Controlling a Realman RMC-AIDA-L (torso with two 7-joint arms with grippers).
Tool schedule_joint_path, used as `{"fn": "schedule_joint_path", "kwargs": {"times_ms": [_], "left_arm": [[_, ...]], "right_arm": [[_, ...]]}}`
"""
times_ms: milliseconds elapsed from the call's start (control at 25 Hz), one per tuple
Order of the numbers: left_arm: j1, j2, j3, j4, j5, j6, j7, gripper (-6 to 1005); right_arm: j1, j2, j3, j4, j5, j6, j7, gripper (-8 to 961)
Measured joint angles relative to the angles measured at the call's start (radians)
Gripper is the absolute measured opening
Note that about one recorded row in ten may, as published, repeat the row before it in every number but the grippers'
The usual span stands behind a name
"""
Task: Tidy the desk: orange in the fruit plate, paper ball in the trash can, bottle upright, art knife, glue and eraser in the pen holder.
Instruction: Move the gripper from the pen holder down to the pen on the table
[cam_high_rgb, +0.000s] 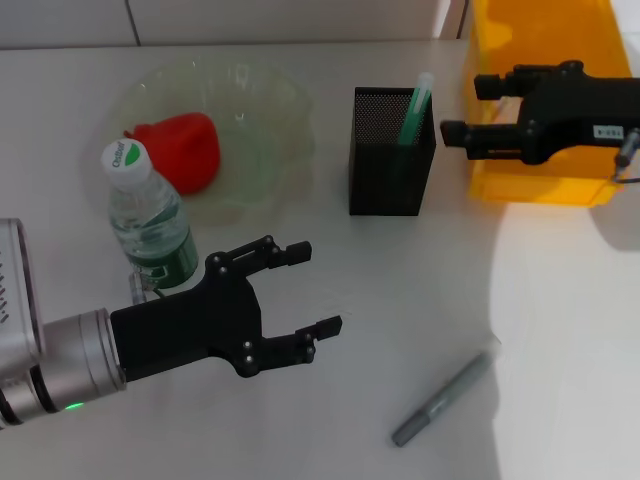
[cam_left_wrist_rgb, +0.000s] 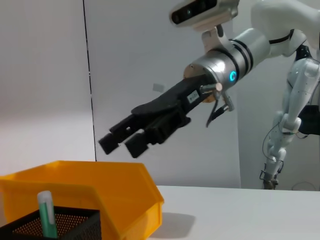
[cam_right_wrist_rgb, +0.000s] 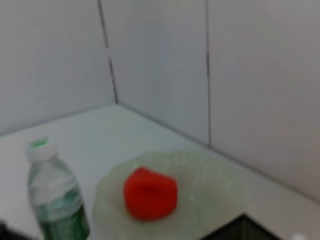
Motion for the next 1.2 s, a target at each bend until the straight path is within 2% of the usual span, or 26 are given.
{"fn": "schedule_joint_path", "kwargs": {"times_ms": [80,200,240,280,320,400,440,480,600,640,720,800,840,880,920,1200], "left_arm": [[0.007,0.002,-0.021,0.000,0.000,0.012,-0.007,802],[0.016,0.003,-0.044,0.000,0.000,0.031,-0.010,802],[0.026,0.003,-0.069,0.000,0.000,0.050,-0.012,802],[0.026,0.003,-0.069,0.000,0.000,0.050,-0.012,802],[0.031,0.004,-0.078,0.000,0.000,0.058,-0.017,802],[0.032,0.005,-0.081,0.000,0.000,0.060,-0.022,802],[0.033,0.005,-0.082,0.000,0.000,0.061,-0.028,802],[0.032,0.007,-0.082,0.000,0.004,0.061,-0.037,802],[0.029,0.007,-0.080,0.000,0.006,0.061,-0.040,802],[0.029,0.007,-0.080,0.000,0.006,0.061,-0.040,802],[0.026,0.007,-0.078,0.000,0.006,0.059,-0.044,802],[0.026,0.007,-0.078,0.000,0.006,0.059,-0.044,802],[0.020,0.006,-0.075,0.001,0.007,0.053,-0.074,802],[0.020,0.006,-0.075,0.001,0.007,0.053,-0.074,802],[0.019,0.005,-0.075,0.001,0.008,0.049,-0.078,802],[0.016,0.002,-0.072,0.002,0.009,0.027,-0.079,802]], "right_arm": [[0.022,-0.013,0.087,-0.142,-0.242,-0.307,0.033,723],[0.032,-0.013,0.110,-0.170,-0.285,-0.371,0.033,722],[0.063,-0.020,0.148,-0.212,-0.351,-0.495,0.015,721],[0.063,-0.020,0.148,-0.212,-0.351,-0.495,0.015,721],[0.104,-0.037,0.152,-0.225,-0.400,-0.602,-0.009,720],[0.122,-0.042,0.148,-0.225,-0.420,-0.641,-0.024,719],[0.155,-0.043,0.125,-0.223,-0.487,-0.703,-0.068,719],[0.183,-0.030,0.089,-0.213,-0.567,-0.730,-0.111,719],[0.194,-0.020,0.070,-0.208,-0.605,-0.735,-0.132,717],[0.208,-0.003,0.042,-0.192,-0.649,-0.739,-0.167,717],[0.212,0.002,0.004,-0.178,-0.652,-0.746,-0.196,716],[0.212,0.003,-0.017,-0.173,-0.647,-0.748,-0.206,715],[0.207,0.003,-0.075,-0.164,-0.642,-0.743,-0.226,714],[0.207,0.003,-0.075,-0.164,-0.642,-0.743,-0.226,713],[0.206,0.003,-0.126,-0.148,-0.642,-0.737,-0.256,712],[0.238,0.004,-0.221,-0.123,-0.642,-0.689,-0.315,704]]}}
